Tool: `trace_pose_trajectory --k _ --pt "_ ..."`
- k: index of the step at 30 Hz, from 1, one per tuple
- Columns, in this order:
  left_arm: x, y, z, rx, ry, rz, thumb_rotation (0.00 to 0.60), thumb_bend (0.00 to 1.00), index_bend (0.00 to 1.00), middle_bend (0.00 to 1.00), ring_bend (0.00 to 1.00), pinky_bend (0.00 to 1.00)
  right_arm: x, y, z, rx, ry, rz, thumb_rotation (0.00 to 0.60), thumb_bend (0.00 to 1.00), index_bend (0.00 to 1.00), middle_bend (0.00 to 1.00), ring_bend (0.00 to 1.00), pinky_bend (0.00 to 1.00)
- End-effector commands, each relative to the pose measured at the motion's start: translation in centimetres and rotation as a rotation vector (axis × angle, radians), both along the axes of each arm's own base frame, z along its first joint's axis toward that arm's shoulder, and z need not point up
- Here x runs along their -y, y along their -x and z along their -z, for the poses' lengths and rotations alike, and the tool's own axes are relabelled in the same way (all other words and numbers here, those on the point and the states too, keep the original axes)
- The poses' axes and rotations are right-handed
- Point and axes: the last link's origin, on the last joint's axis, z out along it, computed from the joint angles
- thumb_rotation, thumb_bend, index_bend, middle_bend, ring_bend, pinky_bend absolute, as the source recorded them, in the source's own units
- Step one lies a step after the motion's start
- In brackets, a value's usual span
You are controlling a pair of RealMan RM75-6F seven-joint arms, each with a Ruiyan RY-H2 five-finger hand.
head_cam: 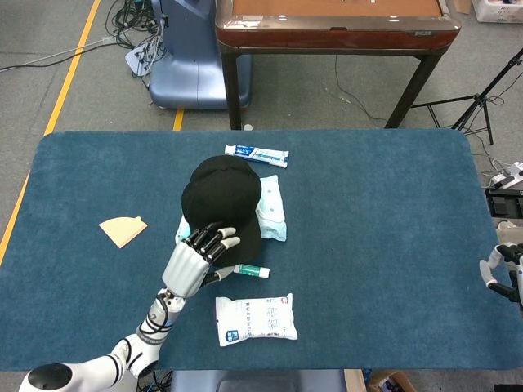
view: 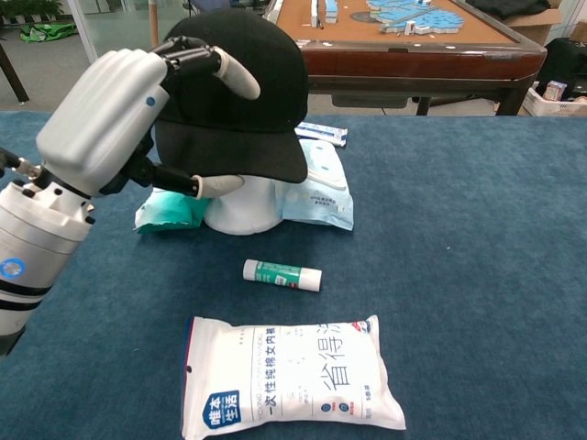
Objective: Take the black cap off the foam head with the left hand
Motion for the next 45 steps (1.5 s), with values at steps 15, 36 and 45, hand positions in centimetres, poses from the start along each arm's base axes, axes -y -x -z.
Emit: trace_pose_trajectory --k 15,36,45 --pt "-0.4 0.0 -0.1 0.008 -0.007 -0.004 0.600 0.22 0.47 0.29 0.18 0.45 0.0 0.1 0.0 0.003 0.000 0.003 0.600 0.44 0.75 0.60 0.51 0.56" --pt "-0.5 0.2 -0.5 0.014 -0.012 -0.028 0.600 0.36 0.55 0.29 0.18 0.44 -0.1 0.1 0.0 0.005 0.001 0.003 0.600 0.44 0.75 0.60 0.51 0.56" --pt "-0.5 0.0 -1.3 0.028 -0.026 -0.035 0.600 0.36 0.58 0.29 0.18 0.43 0.0 0.0 0.1 0.005 0.000 0.003 0.600 0.44 0.75 0.60 0.51 0.56"
